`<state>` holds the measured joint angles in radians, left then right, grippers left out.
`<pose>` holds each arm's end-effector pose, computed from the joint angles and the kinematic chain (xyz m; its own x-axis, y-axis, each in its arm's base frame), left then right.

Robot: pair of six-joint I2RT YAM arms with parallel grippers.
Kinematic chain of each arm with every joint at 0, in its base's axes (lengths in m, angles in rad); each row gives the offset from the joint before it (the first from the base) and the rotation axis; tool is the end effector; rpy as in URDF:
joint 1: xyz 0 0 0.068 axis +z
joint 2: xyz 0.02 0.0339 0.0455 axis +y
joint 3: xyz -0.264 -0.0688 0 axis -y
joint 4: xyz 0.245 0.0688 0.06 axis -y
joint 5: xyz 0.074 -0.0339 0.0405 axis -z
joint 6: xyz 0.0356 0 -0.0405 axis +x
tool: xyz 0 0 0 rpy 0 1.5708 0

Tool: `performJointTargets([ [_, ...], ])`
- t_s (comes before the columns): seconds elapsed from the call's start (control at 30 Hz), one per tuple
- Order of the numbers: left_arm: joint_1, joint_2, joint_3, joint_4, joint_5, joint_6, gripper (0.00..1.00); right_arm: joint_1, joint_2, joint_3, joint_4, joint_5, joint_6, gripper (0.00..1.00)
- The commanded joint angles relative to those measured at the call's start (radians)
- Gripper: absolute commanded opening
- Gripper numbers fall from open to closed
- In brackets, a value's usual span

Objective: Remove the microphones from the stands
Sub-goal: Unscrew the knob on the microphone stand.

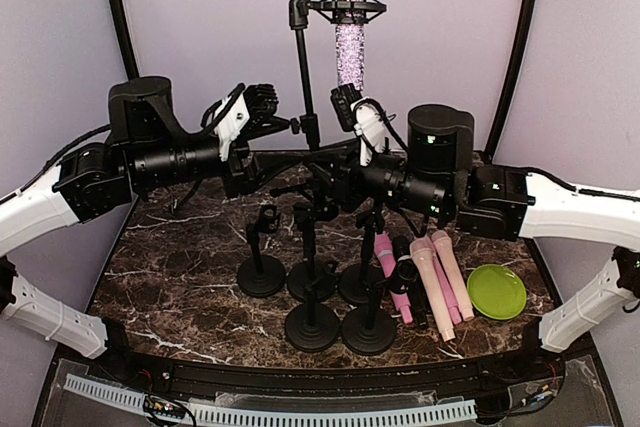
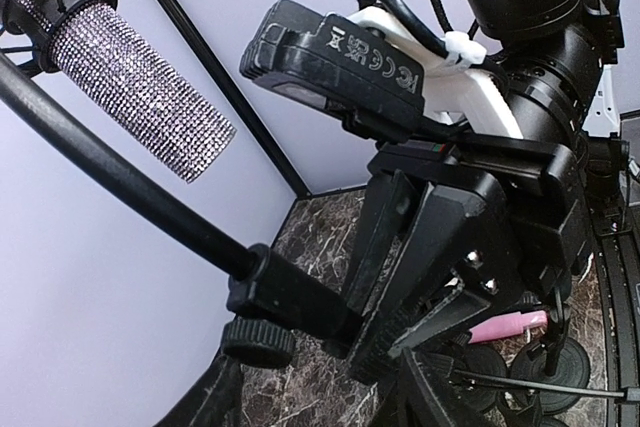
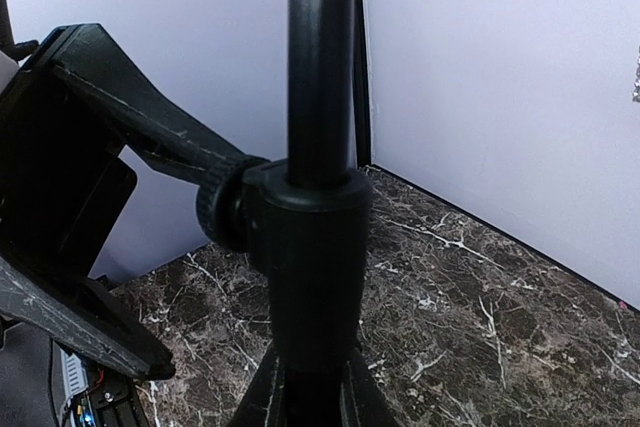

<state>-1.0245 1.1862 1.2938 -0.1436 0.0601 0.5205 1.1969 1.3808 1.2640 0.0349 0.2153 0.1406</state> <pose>0.1372 -0.2297 0.4402 0.4234 0.2591 -0.8681 0.7763 0.3901 0.4951 0.1272 0.3034 0.3949 -0.1461 0.0024 -0.9893 -0.8193 0.5602 0.1224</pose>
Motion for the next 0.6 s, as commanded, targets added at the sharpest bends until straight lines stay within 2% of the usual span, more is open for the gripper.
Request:
performJointTargets([
  [0.0,-0.008,0.011,0.039,0.043,-0.023,0.028,0.54,0.009,-0.017,0.064,0.114,-0.023,-0.024,0.00],
  [0.13,-0.008,0.013,0.035,0.047,-0.044,0.029,0.53,0.009,-0.016,0.065,0.112,-0.027,-0.025,0.00],
  [0.33,-0.009,0.016,0.041,0.082,-0.170,0.015,0.55,0.009,-0.013,0.066,0.112,-0.035,-0.026,0.00],
  [0.47,-0.009,0.018,0.051,0.079,-0.158,0.003,0.55,0.009,-0.011,0.067,0.110,-0.038,-0.026,0.00],
  [0.57,-0.009,0.022,0.052,0.062,-0.127,0.000,0.50,0.008,-0.011,0.068,0.112,-0.038,-0.025,0.00],
])
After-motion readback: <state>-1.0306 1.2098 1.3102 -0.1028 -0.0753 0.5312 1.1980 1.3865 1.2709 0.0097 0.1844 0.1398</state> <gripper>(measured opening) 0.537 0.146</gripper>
